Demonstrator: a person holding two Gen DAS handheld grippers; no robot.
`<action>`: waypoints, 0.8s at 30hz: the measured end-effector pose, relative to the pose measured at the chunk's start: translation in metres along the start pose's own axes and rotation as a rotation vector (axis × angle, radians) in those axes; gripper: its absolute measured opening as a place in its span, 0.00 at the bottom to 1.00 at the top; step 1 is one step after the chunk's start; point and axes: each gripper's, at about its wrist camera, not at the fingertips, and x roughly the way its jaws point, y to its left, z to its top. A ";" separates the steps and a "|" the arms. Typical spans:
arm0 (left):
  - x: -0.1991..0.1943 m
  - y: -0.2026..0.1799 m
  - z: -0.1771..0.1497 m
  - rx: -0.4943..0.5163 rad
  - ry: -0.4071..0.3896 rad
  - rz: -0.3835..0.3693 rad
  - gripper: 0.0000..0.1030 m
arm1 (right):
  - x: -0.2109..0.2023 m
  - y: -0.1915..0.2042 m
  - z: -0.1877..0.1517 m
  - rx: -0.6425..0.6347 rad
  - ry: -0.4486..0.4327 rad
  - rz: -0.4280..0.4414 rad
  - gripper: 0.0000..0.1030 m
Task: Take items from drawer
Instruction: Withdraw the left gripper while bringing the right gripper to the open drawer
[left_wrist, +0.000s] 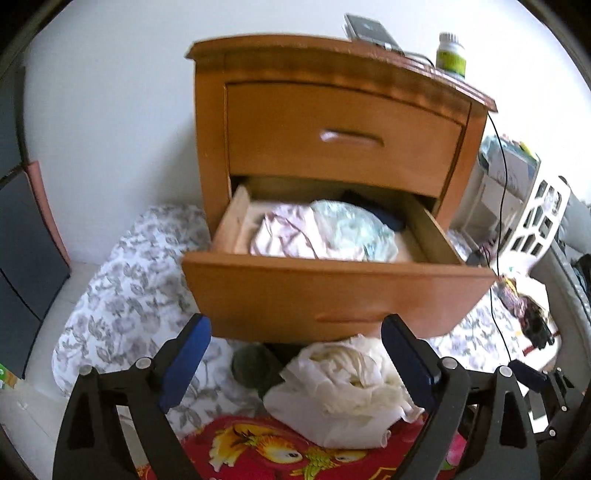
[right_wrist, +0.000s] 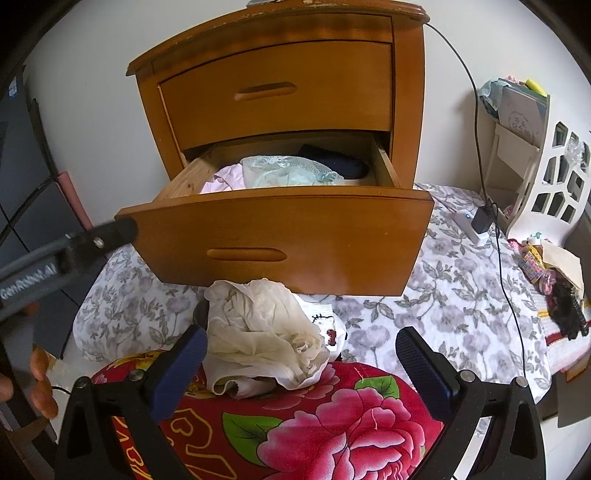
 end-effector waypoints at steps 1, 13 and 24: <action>-0.001 0.002 0.000 -0.003 -0.012 0.004 0.91 | 0.000 0.001 0.000 -0.001 0.001 -0.003 1.00; -0.010 0.013 -0.013 0.007 -0.107 0.119 0.91 | 0.001 0.006 0.004 -0.013 -0.009 -0.042 1.00; -0.005 0.023 -0.017 -0.020 -0.124 0.147 0.91 | 0.004 0.017 0.015 -0.053 -0.013 -0.070 1.00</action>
